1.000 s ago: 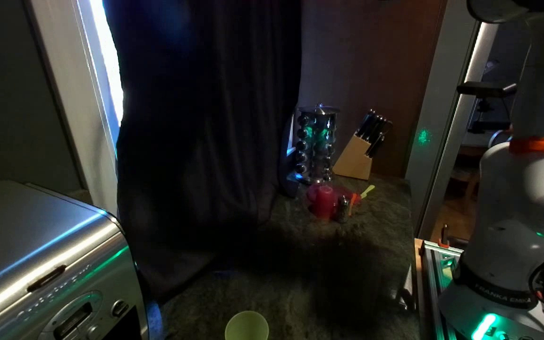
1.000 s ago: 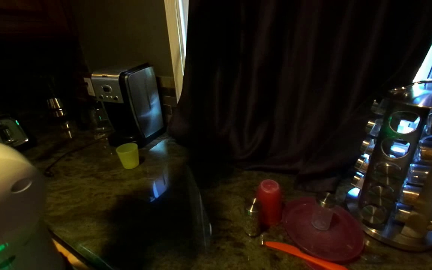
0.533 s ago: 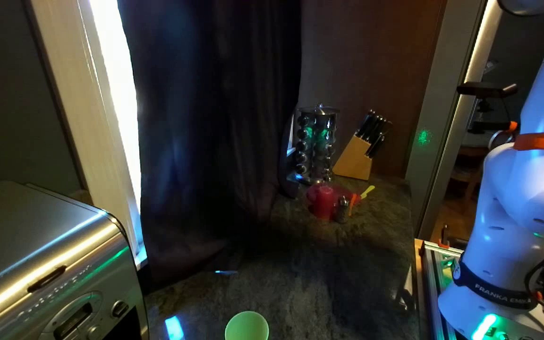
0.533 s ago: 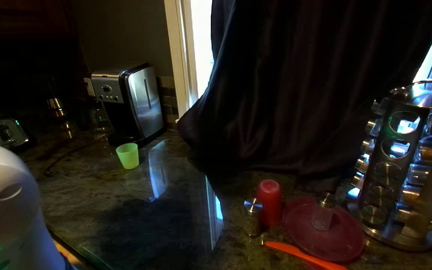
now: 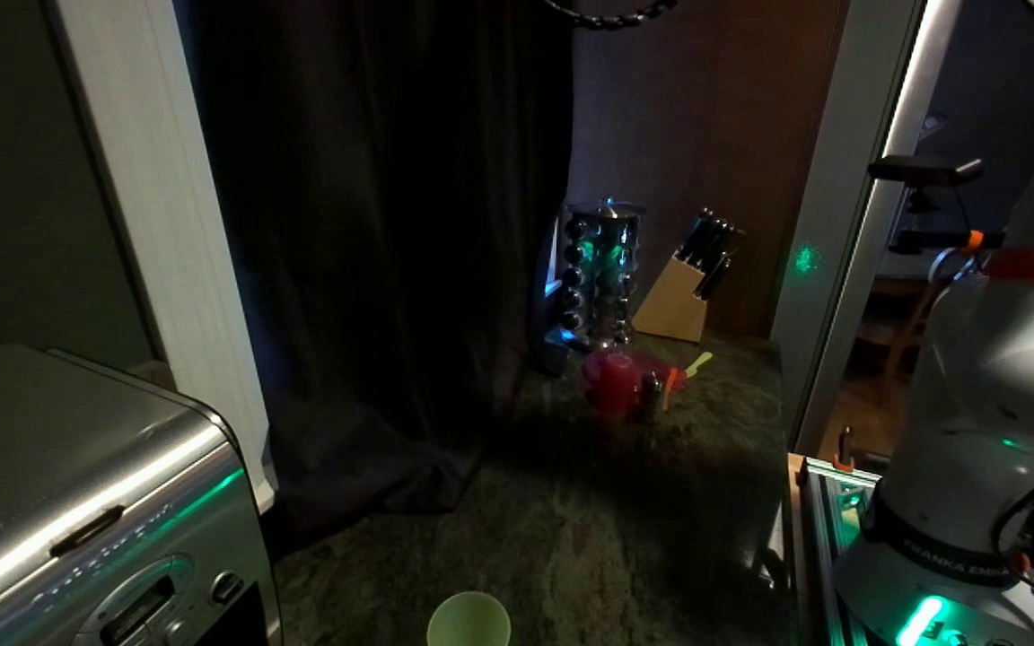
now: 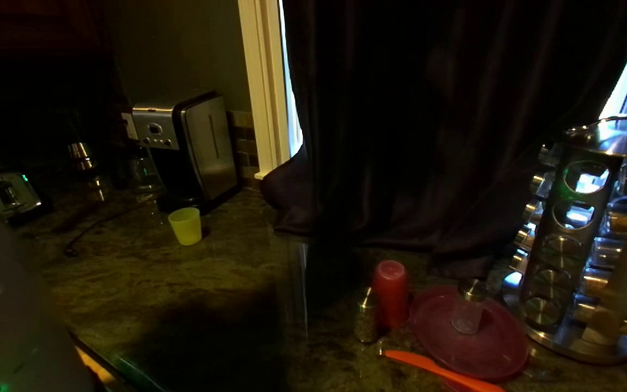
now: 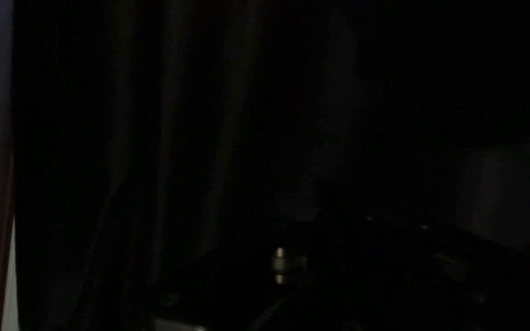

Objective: Pull the curtain to the right

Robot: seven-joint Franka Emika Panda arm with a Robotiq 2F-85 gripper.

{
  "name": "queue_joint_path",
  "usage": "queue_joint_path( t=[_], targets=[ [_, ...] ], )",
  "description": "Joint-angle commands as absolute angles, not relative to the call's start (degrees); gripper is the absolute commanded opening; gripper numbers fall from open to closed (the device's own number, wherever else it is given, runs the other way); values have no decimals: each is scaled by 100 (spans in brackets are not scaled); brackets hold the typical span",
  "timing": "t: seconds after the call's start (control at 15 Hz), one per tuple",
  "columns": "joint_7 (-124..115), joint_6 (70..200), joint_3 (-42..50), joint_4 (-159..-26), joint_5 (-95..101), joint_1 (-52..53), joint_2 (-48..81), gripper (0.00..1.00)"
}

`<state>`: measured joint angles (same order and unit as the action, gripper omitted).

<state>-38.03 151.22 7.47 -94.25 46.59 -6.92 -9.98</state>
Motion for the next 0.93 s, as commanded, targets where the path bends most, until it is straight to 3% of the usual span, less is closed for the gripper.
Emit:
queue_joint_path(
  t=[0.0, 0.67, 0.73, 0.87],
  targets=[
    [-3238, 15286, 710, -10021, 4028, -370, -1326, 26],
    [-669, 14411, -458, -9477, 1242, 537, -1264, 99],
    [-942, 14447, -551, -9562, 1456, 379, -1361, 84],
    [-840, 14444, -589, -9539, 1378, 405, -1321, 99]
  ],
)
